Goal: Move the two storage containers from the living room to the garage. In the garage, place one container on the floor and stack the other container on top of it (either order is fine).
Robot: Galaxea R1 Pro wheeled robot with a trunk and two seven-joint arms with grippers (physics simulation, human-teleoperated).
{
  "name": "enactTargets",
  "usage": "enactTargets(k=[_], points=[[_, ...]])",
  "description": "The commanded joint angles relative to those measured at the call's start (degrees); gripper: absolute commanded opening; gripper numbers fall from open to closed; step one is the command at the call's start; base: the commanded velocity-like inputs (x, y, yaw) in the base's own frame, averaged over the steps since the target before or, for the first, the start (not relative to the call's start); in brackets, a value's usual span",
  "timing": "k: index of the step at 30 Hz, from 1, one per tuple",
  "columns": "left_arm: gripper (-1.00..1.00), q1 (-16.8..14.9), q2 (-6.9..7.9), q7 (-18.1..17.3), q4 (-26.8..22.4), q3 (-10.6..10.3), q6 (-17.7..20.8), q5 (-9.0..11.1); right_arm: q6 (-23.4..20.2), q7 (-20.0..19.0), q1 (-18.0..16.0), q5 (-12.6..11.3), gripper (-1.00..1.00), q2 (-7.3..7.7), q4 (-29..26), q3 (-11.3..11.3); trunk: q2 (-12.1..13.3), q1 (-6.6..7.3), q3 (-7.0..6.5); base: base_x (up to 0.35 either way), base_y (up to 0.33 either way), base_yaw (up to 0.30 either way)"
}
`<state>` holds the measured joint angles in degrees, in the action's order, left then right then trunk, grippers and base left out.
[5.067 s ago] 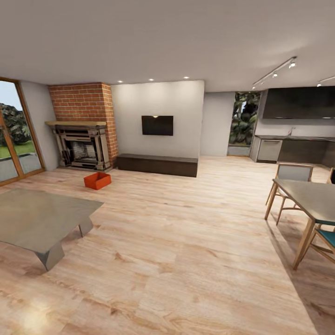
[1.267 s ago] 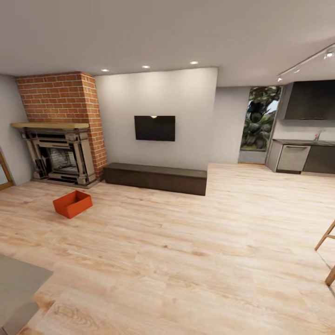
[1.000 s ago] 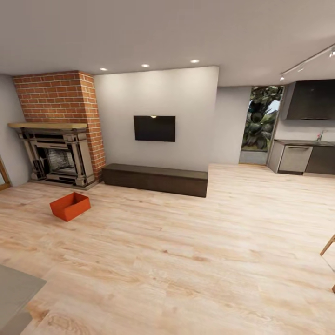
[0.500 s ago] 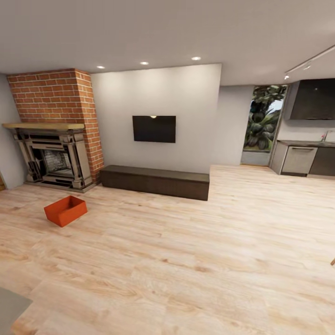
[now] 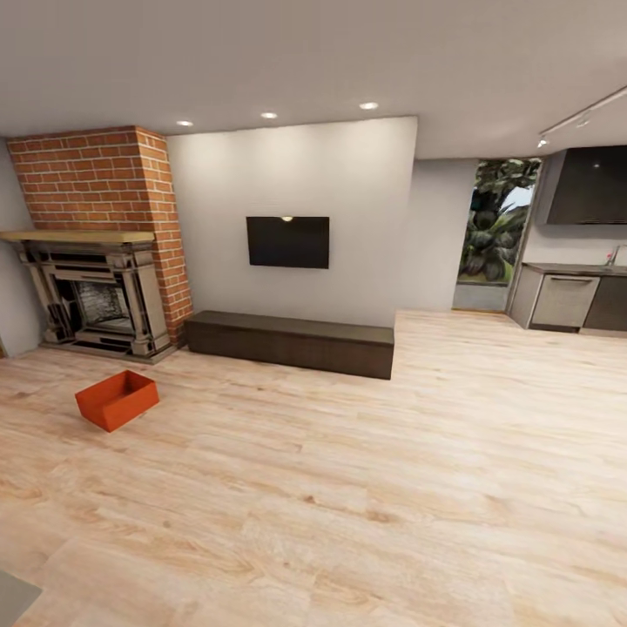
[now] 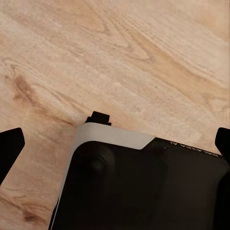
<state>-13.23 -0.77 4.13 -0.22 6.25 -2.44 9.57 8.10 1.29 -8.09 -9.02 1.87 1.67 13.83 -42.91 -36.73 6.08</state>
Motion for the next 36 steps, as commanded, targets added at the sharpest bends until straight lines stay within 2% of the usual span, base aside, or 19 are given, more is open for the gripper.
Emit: enactTargets(k=[1,25,36], points=[[1.00,-0.05,-0.02,0.09,0.04,0.43,-0.20,0.10,0.34,0.03,-0.08,-0.56,1.00,-0.02,0.18,0.49,-0.07,-0.03,0.09,0.190,0.000,0.000],[1.00,-0.05,-0.02,0.09,0.04,0.43,-0.20,0.10,0.34,0.03,-0.08,-0.56,1.00,-0.02,0.18,0.49,-0.07,-0.03,0.09,0.297,0.000,0.001],[1.00,-0.05,-0.02,0.09,0.04,0.43,-0.20,0.10,0.34,0.03,-0.08,-0.56,1.00,-0.02,0.18,0.49,-0.07,-0.03,0.09,0.323,0.000,0.266]])
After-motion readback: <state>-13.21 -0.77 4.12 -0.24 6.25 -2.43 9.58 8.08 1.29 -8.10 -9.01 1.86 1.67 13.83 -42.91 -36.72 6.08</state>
